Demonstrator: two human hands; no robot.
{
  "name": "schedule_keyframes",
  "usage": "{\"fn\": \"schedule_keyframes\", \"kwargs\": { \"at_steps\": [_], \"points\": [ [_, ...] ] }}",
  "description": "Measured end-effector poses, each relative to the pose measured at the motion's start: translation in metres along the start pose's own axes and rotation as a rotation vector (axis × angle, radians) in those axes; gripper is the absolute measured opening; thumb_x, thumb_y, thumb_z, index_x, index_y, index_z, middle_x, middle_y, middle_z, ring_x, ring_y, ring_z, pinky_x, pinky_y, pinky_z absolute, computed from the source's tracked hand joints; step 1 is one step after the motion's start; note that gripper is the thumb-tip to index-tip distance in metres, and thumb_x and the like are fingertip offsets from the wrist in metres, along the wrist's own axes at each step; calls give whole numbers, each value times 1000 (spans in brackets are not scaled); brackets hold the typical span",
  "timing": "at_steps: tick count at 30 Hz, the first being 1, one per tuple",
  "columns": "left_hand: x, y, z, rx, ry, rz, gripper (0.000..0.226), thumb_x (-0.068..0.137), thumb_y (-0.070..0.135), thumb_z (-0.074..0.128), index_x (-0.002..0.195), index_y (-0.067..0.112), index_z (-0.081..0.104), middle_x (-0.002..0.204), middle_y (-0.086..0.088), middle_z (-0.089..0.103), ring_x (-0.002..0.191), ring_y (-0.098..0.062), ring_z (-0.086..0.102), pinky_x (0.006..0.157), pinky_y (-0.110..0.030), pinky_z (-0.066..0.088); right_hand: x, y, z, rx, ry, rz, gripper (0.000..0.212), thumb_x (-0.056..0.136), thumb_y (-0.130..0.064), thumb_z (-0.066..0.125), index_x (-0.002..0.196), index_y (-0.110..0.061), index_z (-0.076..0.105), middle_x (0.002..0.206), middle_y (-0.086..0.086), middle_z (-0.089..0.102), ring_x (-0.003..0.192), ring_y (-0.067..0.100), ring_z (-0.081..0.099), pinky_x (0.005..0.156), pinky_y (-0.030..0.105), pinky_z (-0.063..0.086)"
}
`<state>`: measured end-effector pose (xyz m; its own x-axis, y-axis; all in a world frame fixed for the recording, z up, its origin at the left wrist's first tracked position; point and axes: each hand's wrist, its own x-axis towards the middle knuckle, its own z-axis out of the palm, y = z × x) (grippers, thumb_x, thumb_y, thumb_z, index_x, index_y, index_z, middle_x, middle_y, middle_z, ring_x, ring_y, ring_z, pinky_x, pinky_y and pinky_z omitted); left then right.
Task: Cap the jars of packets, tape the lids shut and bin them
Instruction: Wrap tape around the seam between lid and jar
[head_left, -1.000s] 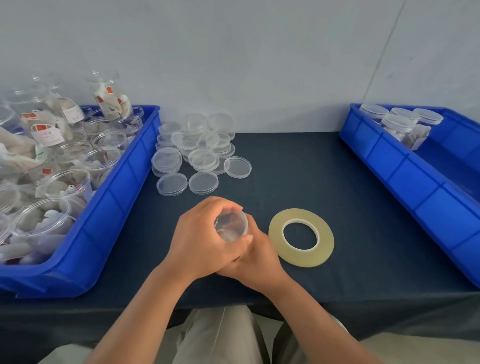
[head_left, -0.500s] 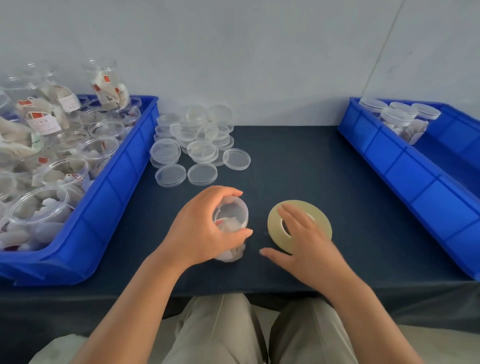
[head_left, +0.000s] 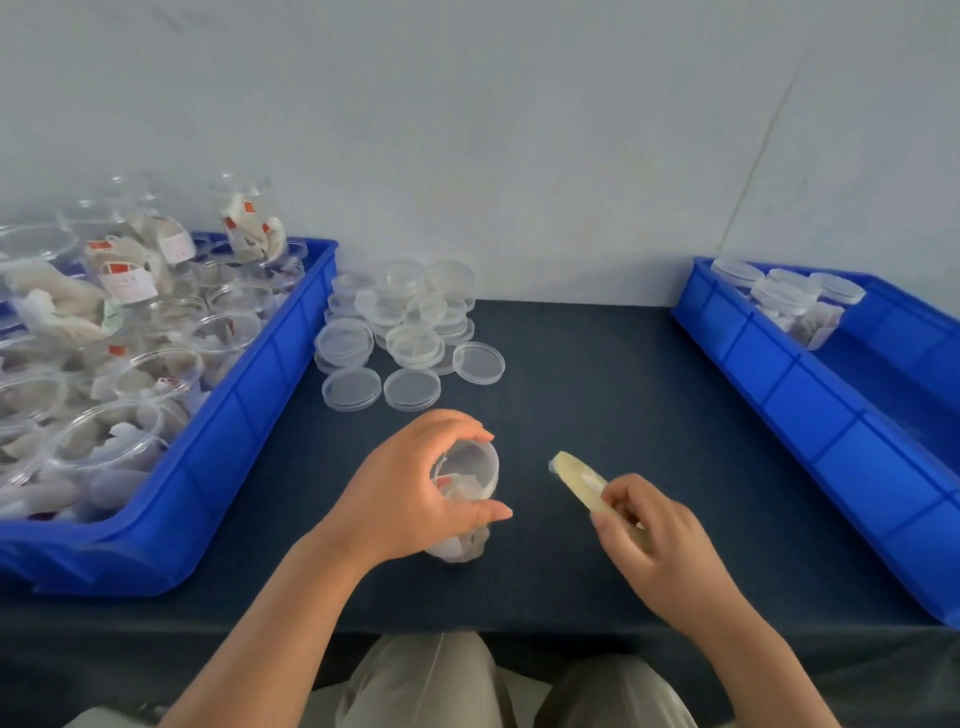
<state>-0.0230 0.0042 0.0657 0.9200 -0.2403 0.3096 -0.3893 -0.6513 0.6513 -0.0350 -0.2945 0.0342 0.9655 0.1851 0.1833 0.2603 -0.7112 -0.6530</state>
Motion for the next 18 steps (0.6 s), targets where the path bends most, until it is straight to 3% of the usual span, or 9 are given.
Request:
{"fn": "schedule_keyframes", "kwargs": {
  "at_steps": [3,6,8,11,15,18],
  "points": [
    [-1,5,-6,164,2,41,68,71,80,76,130,48,64,150,30,43,144,7,34,102,3,26,1,-12,-3,112,-4,-85,9,100,-47,50,93,-42,53,78,-5,62,66,20,57,52,29,40],
    [-2,20,-8,380,84,140,69,78,80,68,132,38,70,155,17,47,152,-7,30,127,-25,16,2,-23,-4,55,33,-184,14,100,-50,48,97,-37,54,81,-10,62,68,18,58,56,28,42],
    [-4,36,-6,346,131,132,72,83,82,59,134,32,71,149,15,54,149,-7,36,131,-37,17,1,-30,-4,2,77,-260,19,96,-51,49,98,-32,55,78,-10,59,68,17,57,55,24,39],
    [-4,52,2,222,194,92,61,91,76,54,127,31,75,135,21,65,135,3,47,130,-32,17,-1,-37,0,-44,155,-346,22,93,-45,53,97,-24,59,75,-17,53,65,13,53,58,21,37],
    [-5,63,10,48,295,76,19,99,45,67,104,31,79,106,22,75,105,2,65,124,-19,23,-3,-42,9,-54,234,-369,26,91,-42,54,92,-18,61,77,-21,49,66,7,50,59,22,37],
    [-10,68,15,35,368,41,22,99,45,62,98,31,78,98,22,75,98,1,66,117,-10,28,-7,-44,15,-57,284,-379,30,90,-41,54,91,-13,63,78,-20,50,67,3,49,61,21,37]
  ]
}}
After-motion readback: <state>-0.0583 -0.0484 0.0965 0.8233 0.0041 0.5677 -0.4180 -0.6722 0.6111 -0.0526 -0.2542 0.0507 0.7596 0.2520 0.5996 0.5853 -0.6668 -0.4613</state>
